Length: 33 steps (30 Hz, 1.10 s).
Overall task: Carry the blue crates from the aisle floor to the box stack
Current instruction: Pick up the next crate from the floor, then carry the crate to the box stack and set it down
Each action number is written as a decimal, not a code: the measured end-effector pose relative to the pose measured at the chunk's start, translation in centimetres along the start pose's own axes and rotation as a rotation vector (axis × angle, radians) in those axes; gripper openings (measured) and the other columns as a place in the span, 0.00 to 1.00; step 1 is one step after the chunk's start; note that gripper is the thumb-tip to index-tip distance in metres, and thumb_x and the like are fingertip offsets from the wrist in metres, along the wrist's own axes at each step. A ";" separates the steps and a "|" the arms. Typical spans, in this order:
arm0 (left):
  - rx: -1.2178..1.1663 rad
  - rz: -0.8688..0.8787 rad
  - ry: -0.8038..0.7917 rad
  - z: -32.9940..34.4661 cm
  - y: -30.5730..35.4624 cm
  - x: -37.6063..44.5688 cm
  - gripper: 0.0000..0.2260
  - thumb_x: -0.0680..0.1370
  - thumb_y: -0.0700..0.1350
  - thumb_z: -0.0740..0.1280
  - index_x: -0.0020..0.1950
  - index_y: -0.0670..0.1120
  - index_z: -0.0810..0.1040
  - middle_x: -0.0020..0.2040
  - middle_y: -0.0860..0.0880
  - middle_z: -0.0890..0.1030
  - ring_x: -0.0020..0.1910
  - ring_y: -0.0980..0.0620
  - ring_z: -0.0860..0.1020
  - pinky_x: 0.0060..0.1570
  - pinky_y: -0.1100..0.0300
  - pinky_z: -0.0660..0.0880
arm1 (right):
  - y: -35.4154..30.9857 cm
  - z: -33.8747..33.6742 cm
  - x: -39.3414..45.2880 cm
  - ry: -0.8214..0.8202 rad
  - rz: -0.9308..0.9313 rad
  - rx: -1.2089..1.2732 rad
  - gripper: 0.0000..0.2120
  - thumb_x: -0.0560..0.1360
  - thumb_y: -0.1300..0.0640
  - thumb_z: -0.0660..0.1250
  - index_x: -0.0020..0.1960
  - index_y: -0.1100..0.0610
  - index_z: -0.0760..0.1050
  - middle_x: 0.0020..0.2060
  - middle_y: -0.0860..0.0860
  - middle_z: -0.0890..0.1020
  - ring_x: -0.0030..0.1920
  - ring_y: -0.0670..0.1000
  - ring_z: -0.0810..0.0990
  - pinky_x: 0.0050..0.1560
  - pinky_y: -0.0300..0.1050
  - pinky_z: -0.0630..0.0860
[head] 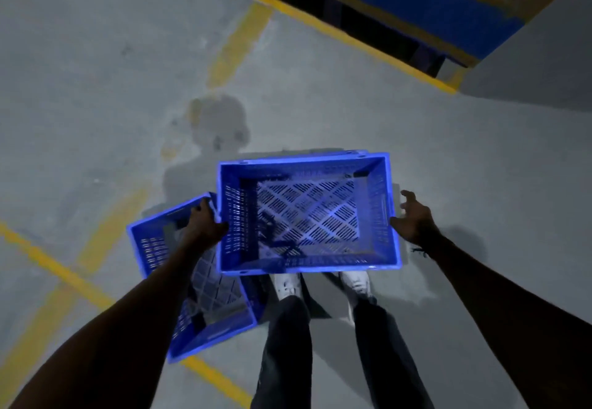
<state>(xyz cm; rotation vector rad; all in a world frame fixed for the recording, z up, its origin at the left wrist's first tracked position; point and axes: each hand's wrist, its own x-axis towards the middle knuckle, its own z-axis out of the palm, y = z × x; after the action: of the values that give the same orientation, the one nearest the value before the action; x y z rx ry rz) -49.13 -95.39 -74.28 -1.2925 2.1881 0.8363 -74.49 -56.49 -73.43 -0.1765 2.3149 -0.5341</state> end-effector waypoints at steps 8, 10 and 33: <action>0.122 0.013 0.135 7.2 -2.6 7.1 0.40 0.72 0.44 0.76 0.77 0.39 0.58 0.59 0.29 0.76 0.57 0.27 0.76 0.55 0.39 0.73 | 3.1 5.4 6.1 -0.028 0.006 0.017 0.47 0.73 0.61 0.71 0.81 0.61 0.43 0.48 0.64 0.80 0.50 0.65 0.81 0.42 0.47 0.69; 0.088 0.035 0.150 7.8 -3.2 7.5 0.39 0.72 0.41 0.74 0.77 0.40 0.56 0.53 0.30 0.79 0.51 0.28 0.77 0.47 0.42 0.73 | 3.3 6.0 6.4 -0.057 0.065 0.036 0.49 0.75 0.63 0.70 0.81 0.57 0.37 0.52 0.65 0.80 0.52 0.66 0.80 0.45 0.51 0.73; -0.062 0.021 0.354 -9.3 -3.6 -17.7 0.34 0.77 0.36 0.66 0.80 0.47 0.54 0.58 0.33 0.76 0.46 0.33 0.77 0.37 0.45 0.70 | -8.7 -5.5 -6.6 -0.156 -0.278 -0.186 0.51 0.74 0.63 0.68 0.81 0.51 0.34 0.50 0.65 0.73 0.38 0.60 0.75 0.36 0.43 0.61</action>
<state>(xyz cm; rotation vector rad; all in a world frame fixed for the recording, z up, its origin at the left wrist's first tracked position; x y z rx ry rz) -38.69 -92.50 -57.03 -1.5490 2.4651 0.7329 -73.88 -60.78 -61.99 -0.6143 2.1973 -0.4236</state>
